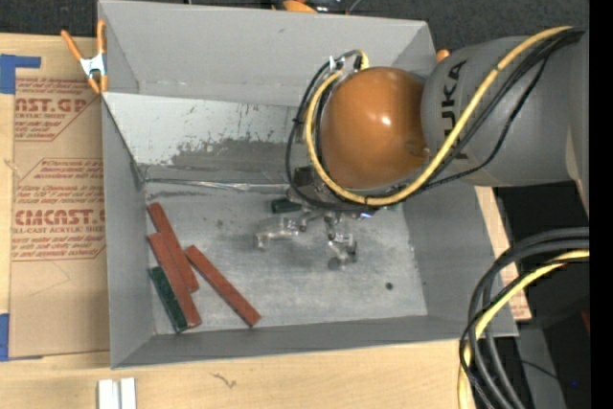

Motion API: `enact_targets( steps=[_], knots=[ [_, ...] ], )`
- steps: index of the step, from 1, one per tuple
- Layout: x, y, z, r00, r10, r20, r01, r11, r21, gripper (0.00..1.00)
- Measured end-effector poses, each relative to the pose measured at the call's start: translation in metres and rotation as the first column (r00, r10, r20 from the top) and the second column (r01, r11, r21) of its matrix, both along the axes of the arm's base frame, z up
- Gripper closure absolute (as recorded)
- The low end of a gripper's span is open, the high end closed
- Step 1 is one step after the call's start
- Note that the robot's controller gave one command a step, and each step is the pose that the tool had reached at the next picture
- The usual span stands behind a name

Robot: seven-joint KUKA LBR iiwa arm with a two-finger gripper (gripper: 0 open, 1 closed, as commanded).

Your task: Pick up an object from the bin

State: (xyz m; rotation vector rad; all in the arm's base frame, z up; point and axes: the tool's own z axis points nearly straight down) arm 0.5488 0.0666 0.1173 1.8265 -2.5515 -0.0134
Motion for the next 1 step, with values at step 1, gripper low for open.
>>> enact_targets(
  steps=[1],
  knots=[
    [0.0320, -0.0131, 0.0516, 0.966, 0.258, 0.013, -0.258, 0.966, -0.004, 0.00]
  ],
)
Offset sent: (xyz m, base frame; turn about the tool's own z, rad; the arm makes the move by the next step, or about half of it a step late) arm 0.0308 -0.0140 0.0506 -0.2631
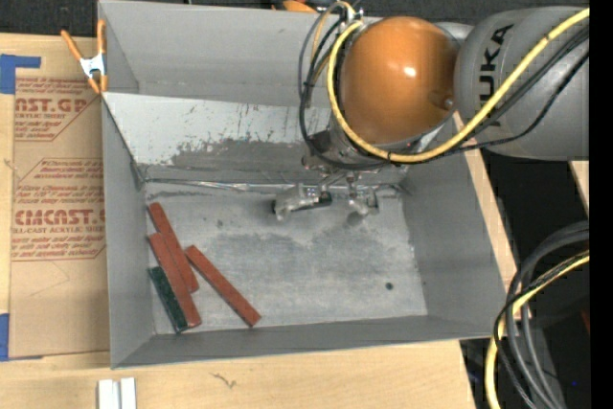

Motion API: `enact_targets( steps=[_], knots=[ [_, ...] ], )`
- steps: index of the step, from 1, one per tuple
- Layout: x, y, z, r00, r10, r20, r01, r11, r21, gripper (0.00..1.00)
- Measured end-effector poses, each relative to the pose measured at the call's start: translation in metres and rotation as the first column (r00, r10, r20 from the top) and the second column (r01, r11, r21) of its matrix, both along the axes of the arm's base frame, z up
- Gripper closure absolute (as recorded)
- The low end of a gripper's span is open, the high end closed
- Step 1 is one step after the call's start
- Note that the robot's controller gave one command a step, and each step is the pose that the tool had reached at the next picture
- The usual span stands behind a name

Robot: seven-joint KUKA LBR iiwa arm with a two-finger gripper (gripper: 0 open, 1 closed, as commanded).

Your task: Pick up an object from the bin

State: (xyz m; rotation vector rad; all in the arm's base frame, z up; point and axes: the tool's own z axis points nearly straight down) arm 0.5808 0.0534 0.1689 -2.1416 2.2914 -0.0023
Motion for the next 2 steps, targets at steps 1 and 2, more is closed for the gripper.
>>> enact_targets(
  steps=[1, 2],
  knots=[
    [0.000, 0.028, -0.102, 0.996, 0.090, -0.003, -0.090, 0.996, 0.004, 0.00],
    [-0.026, 0.172, -0.098, 0.966, 0.259, -0.002, -0.259, 0.966, 0.004, 0.00]
  ],
)
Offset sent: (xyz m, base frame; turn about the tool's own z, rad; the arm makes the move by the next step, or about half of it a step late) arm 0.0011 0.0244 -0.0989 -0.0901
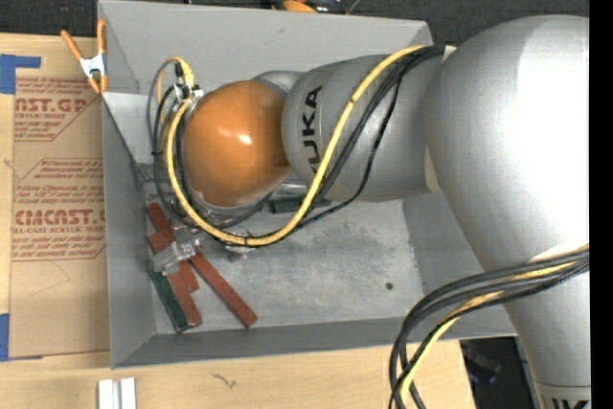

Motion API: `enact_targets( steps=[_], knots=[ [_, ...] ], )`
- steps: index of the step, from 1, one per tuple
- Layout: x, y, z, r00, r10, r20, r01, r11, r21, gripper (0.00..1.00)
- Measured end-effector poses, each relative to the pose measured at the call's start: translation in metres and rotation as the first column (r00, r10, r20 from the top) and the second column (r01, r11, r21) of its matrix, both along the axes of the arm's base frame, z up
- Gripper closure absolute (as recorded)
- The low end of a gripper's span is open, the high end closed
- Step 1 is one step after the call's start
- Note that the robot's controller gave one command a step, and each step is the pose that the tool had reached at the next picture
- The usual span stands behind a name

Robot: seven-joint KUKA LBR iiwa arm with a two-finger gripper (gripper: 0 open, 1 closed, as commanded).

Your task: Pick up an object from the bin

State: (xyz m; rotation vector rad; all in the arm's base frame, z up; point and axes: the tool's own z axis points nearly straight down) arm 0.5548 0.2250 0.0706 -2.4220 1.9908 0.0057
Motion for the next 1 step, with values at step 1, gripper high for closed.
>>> enact_targets(
  steps=[1],
  knots=[
    [0.0024, -0.0034, 0.0020, 1.000, -0.008, 0.002, 0.008, 1.000, 0.000, 1.00]
  ],
)
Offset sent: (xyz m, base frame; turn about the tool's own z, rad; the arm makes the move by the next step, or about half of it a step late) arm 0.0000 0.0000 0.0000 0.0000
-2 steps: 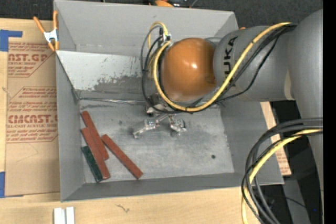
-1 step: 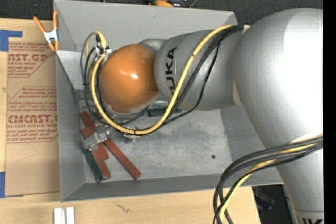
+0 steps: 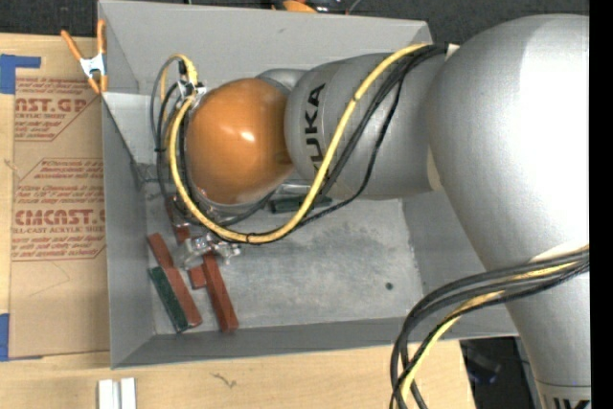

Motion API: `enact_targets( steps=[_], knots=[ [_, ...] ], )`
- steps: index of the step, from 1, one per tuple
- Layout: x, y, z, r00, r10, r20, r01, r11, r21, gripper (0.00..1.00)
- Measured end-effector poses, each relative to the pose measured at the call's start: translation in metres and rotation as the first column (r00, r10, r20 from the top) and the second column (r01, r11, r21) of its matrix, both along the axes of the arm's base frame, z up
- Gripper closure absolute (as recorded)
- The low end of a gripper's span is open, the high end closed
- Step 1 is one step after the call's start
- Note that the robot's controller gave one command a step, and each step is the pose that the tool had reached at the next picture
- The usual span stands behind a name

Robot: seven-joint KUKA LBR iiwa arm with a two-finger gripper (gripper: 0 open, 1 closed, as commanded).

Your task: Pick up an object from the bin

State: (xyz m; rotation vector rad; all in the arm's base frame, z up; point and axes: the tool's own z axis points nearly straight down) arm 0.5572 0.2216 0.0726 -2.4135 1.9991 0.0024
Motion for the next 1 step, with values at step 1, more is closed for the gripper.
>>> enact_targets(
  steps=[1],
  knots=[
    [-0.0222, -0.0120, 0.1451, 0.999, 0.038, 0.004, -0.038, 0.999, -0.002, 1.00]
  ],
)
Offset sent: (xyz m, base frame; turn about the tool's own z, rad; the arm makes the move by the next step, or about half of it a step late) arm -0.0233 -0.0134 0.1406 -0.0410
